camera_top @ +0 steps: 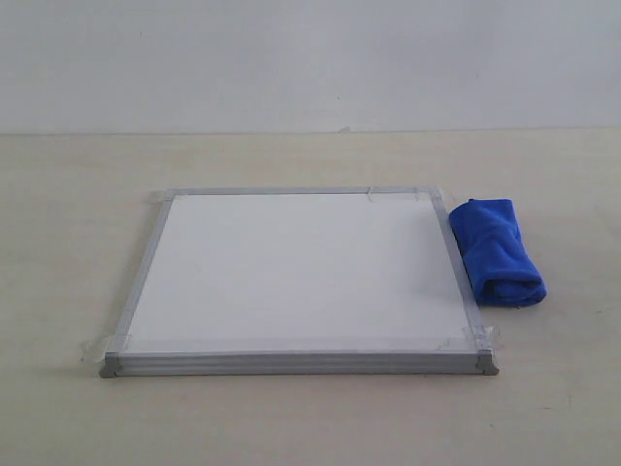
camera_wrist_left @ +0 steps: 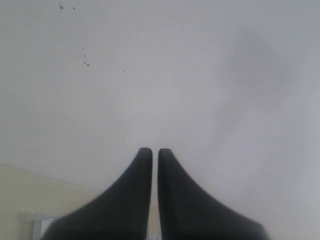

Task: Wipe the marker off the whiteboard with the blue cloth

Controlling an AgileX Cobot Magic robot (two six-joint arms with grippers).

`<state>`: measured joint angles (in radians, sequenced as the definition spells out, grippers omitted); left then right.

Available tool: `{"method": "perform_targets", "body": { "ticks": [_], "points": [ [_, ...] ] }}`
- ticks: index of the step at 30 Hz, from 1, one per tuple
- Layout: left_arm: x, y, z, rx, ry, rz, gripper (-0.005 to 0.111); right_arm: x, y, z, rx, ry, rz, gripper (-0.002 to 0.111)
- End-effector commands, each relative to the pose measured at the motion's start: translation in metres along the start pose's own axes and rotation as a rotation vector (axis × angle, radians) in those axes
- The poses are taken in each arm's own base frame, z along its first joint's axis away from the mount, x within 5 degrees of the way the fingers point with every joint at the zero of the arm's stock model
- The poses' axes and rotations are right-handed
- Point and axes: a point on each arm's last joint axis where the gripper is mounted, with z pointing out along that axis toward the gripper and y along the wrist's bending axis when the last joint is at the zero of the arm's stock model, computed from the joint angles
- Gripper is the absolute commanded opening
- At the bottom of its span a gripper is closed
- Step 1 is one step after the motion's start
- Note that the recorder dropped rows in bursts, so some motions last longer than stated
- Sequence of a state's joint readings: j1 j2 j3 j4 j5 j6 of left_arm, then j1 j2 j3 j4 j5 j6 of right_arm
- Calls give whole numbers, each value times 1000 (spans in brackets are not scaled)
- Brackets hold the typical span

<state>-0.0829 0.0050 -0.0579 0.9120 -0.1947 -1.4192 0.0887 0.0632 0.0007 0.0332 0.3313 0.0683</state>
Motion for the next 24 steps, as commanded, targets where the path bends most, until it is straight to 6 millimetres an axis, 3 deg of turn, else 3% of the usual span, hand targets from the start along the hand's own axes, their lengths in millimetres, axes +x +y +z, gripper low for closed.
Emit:
{"method": "perform_targets", "body": {
  "ticks": [1, 14, 18, 20, 24],
  "points": [
    [0, 0, 0, -5, -12, -16, 4, -1, 0, 0, -1, -11, -3, 1],
    [5, 0, -1, 20, -3, -25, 4, -1, 0, 0, -1, -11, -3, 1],
    [6, 10, -2, -33, -76, -141, 4, -1, 0, 0, -1, -11, -3, 1],
    [7, 17, -2, -108, -72, -88, 4, -1, 0, 0, -1, -11, -3, 1],
    [18, 26, -4, -211, 82, 298, 4, -1, 0, 0, -1, -11, -3, 1]
  ]
}}
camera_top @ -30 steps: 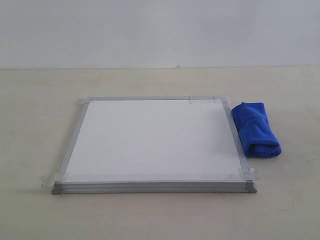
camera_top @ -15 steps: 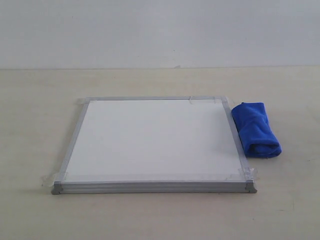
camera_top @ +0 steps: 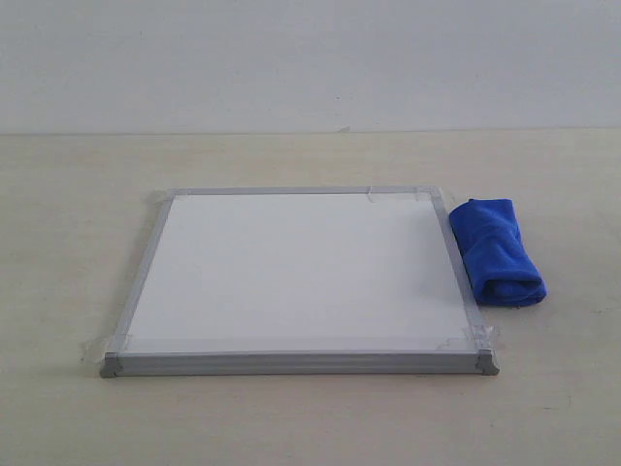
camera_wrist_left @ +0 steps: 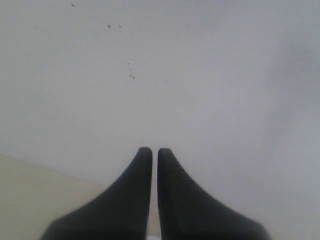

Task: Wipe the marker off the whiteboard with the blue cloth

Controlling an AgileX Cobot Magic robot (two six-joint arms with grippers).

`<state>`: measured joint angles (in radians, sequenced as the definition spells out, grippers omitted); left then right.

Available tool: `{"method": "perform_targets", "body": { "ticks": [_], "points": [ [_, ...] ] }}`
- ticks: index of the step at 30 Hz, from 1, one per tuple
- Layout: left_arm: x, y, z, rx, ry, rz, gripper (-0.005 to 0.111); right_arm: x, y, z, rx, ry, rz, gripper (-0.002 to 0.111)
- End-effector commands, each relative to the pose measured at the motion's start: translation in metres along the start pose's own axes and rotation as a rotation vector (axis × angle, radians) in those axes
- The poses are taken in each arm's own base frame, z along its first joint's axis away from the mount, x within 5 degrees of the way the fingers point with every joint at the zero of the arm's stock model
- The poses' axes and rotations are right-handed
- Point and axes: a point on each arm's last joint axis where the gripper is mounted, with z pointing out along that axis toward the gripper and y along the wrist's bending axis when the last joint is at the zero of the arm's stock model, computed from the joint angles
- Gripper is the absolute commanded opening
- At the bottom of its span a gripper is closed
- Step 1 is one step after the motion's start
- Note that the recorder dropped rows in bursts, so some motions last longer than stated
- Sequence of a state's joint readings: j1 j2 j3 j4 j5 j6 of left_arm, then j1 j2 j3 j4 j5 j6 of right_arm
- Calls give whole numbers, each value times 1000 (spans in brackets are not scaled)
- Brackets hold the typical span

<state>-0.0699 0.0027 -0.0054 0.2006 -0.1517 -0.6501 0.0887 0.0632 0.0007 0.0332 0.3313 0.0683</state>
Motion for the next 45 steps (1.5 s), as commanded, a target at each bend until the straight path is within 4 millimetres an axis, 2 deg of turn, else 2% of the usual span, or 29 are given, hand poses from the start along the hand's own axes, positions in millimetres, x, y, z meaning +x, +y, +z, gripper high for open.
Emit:
{"method": "perform_targets", "body": {
  "ticks": [1, 2, 4, 9, 45],
  "points": [
    [13, 9, -2, -80, 143, 288, 4, -1, 0, 0, -1, -11, -3, 1],
    [18, 11, -2, -85, 201, 357, 4, -1, 0, 0, -1, -11, -3, 1],
    [25, 13, -4, -91, 288, 381, 4, -1, 0, 0, -1, -11, -3, 1],
    [38, 18, -10, -120, 446, 355, 4, -1, 0, 0, -1, -11, -3, 1],
    [37, 21, -10, -182, 433, 367, 4, -1, 0, 0, -1, -11, -3, 1]
  ]
}}
